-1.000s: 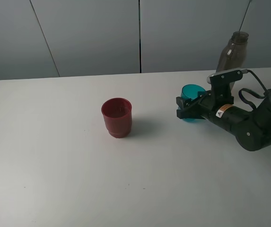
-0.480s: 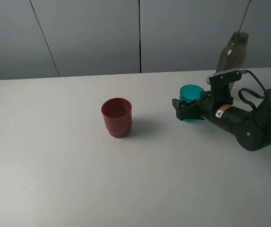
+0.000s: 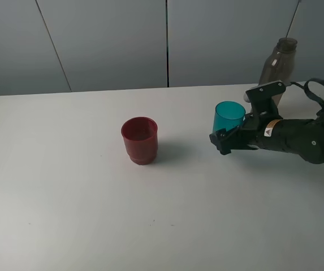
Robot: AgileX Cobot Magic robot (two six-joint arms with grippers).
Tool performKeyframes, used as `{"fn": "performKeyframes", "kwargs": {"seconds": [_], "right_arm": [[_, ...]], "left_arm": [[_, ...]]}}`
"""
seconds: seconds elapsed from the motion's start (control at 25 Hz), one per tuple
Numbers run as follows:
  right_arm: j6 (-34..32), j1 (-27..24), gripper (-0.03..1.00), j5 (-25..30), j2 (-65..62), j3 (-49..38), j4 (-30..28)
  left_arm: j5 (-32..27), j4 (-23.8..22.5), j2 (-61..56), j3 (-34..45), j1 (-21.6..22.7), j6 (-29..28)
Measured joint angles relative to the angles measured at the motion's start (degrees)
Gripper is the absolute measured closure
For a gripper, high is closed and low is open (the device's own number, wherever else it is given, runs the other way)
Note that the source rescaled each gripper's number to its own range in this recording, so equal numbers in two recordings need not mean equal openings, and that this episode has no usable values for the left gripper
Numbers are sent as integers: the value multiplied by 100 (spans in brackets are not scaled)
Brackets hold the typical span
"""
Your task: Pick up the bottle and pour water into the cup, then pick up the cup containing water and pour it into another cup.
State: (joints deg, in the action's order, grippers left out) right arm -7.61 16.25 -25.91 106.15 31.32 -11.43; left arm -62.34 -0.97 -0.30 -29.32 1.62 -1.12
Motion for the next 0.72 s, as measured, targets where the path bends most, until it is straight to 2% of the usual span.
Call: {"fn": "performKeyframes", "kwargs": {"seconds": [0.16,0.28,0.48,0.72], "right_arm": [[-170,0,-3,1870,-1070,-10,-33],[-195,0,-3,3048,-2147,-20,28],[-184,0,-3,4146,-4303,-20,345],[96,0,-3,5975,-6793,-20,508]], "left_arm": [[0,0,0,0,0,0],[0,0,0,0,0,0],[0,0,0,0,0,0],[0,0,0,0,0,0]]}}
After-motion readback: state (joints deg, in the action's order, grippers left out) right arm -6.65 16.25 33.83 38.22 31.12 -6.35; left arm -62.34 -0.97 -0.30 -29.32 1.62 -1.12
